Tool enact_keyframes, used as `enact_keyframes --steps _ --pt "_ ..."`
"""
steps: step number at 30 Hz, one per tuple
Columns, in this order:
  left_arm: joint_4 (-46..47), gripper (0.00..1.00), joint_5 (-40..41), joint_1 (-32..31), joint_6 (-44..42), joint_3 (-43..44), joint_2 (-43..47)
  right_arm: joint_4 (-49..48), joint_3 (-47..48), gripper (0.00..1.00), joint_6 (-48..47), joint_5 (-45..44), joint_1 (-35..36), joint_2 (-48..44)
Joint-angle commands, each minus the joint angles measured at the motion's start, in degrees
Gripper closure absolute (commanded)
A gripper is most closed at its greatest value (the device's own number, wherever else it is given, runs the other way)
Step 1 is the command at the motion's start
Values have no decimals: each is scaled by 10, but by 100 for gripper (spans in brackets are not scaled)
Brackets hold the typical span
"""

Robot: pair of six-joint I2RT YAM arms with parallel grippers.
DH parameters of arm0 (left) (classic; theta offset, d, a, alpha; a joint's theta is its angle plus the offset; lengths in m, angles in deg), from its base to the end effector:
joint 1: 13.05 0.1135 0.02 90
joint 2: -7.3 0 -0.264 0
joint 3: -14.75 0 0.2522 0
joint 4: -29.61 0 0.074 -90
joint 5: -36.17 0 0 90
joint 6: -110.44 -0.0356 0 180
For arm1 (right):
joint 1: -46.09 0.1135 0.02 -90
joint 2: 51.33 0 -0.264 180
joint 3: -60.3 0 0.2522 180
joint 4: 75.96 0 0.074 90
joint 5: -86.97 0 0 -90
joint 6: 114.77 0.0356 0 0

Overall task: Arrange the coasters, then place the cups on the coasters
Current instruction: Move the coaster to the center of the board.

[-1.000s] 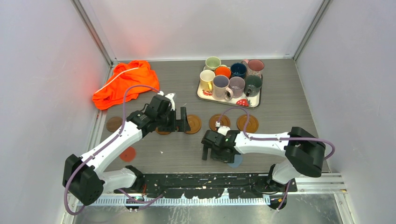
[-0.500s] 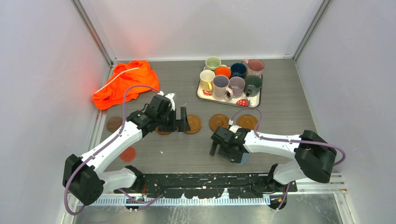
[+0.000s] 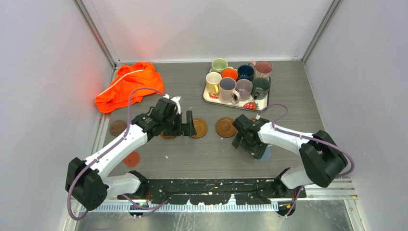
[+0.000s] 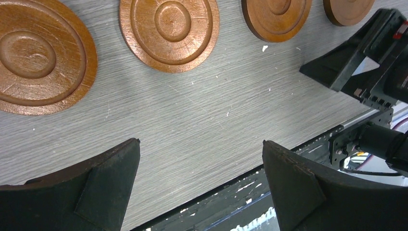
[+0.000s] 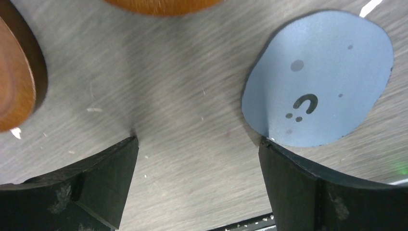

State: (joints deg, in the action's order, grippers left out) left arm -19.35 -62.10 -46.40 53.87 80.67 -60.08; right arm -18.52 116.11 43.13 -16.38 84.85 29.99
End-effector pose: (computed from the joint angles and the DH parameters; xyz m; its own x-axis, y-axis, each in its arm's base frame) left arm 0.1978 -0.1363 0.2666 -0.8792 -0.0740 -0.4707 0.1632 0.8813 -0.4435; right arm 0.1776 0.1320 0.1580 -0.8351 0.4856 -0.2585 0.4962 0.8678 0.0275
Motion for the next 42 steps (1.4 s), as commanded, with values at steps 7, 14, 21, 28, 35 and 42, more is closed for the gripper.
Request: enact_keyframes --steps 7,14,21,28,35,42 --pt "17 0 -20 5 -11 4 11 -6 22 0 -60 -55 -78 23" --pt "17 0 -24 5 -10 0 20 32 58 0 -67 -73 -100 -16" --pt "22 0 -24 5 -7 -2 26 74 1 0 23 -32 -99 -116" --pt "26 0 -29 5 -5 -6 29 47 -65 0 72 -29 -99 -173" --pt "27 0 -26 5 -5 -9 35 -17 -116 0 110 -41 -99 -189" --pt "25 0 -24 5 -5 -12 39 -58 -149 0 141 -64 -98 -209"
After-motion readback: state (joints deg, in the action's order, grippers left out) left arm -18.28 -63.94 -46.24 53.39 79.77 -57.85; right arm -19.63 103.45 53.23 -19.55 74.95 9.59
